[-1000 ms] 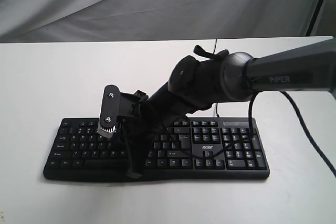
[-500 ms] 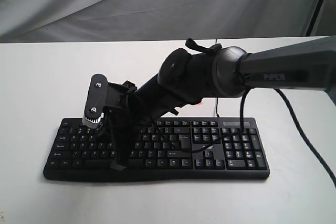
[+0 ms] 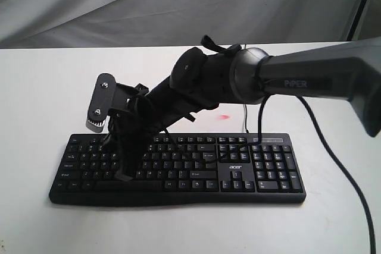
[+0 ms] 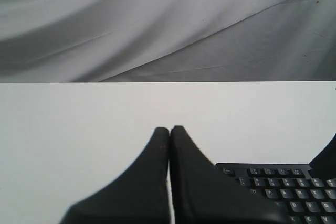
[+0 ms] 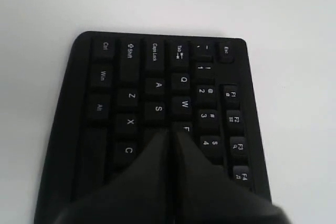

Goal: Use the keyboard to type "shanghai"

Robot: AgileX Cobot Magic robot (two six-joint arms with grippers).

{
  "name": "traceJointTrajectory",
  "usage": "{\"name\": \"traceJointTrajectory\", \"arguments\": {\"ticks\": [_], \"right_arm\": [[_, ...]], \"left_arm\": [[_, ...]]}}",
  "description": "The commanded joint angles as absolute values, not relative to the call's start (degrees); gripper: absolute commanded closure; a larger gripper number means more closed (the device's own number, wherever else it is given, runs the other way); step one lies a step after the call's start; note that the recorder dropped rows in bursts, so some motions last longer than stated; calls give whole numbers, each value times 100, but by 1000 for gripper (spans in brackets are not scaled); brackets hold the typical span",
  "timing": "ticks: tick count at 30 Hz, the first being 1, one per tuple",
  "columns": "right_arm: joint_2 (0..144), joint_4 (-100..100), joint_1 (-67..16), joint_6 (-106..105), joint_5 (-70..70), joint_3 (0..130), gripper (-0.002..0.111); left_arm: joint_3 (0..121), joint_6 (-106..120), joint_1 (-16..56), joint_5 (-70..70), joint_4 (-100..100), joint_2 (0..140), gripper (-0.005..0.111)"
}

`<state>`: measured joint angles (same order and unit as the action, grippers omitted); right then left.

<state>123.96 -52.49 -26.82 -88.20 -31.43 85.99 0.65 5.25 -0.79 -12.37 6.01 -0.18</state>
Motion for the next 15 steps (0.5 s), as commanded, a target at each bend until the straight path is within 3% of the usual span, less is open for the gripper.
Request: {"name": "traceJointTrajectory", "arguments": {"ticks": [1,15], "right_arm": [[12580,-4850,-2679,-8442,-3454,8810,108],[12631,-4599,-2649,-8355,-3507,8810,108]], "left_arm": [[61,518,-56,-1223,624,0,106],[61,518,-56,-1223,624,0,106]]}}
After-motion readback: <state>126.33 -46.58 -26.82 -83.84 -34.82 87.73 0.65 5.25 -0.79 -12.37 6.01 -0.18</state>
